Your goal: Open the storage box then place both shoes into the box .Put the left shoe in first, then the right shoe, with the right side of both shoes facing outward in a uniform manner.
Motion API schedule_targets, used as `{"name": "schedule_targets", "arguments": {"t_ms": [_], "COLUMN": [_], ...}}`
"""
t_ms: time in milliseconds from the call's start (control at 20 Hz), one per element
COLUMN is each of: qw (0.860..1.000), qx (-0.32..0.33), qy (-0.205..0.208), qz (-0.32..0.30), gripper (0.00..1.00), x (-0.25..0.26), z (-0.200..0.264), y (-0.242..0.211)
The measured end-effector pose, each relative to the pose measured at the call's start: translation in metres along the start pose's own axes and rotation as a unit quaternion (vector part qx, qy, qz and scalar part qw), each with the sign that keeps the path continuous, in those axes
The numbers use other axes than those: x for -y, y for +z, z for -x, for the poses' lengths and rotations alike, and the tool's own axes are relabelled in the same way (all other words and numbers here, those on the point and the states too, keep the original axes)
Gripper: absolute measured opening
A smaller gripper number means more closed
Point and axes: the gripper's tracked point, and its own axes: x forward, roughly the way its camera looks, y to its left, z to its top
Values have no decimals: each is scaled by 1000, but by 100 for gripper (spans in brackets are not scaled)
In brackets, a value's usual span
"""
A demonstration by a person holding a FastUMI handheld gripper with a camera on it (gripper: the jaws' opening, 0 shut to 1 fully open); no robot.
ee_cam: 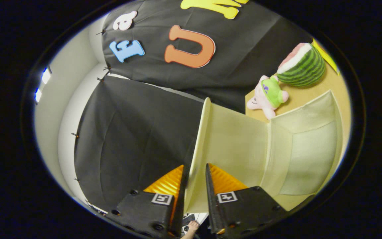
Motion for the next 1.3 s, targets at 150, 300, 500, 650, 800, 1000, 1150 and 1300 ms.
{"name": "schedule_targets", "arguments": {"t_ms": [150, 300, 500, 650, 800, 1000, 1150, 1300], "qw": [999, 999, 996, 991, 983, 972, 961, 942], "qx": [32, 12, 9, -7, -4, 2, -12, -38], "qy": [-1, -20, -66, -91, -129, -178, -220, -283], "qz": [10, 28, 65, 96, 130, 152, 166, 175], "gripper": [84, 100, 100, 100, 100, 100, 100, 100], "x": [5, 12, 28, 43, 66, 103, 138, 184], "z": [-3, 1, 24, 52, 86, 129, 162, 199], "y": [5, -7, -8, -13, -2, 10, 13, 12]}}
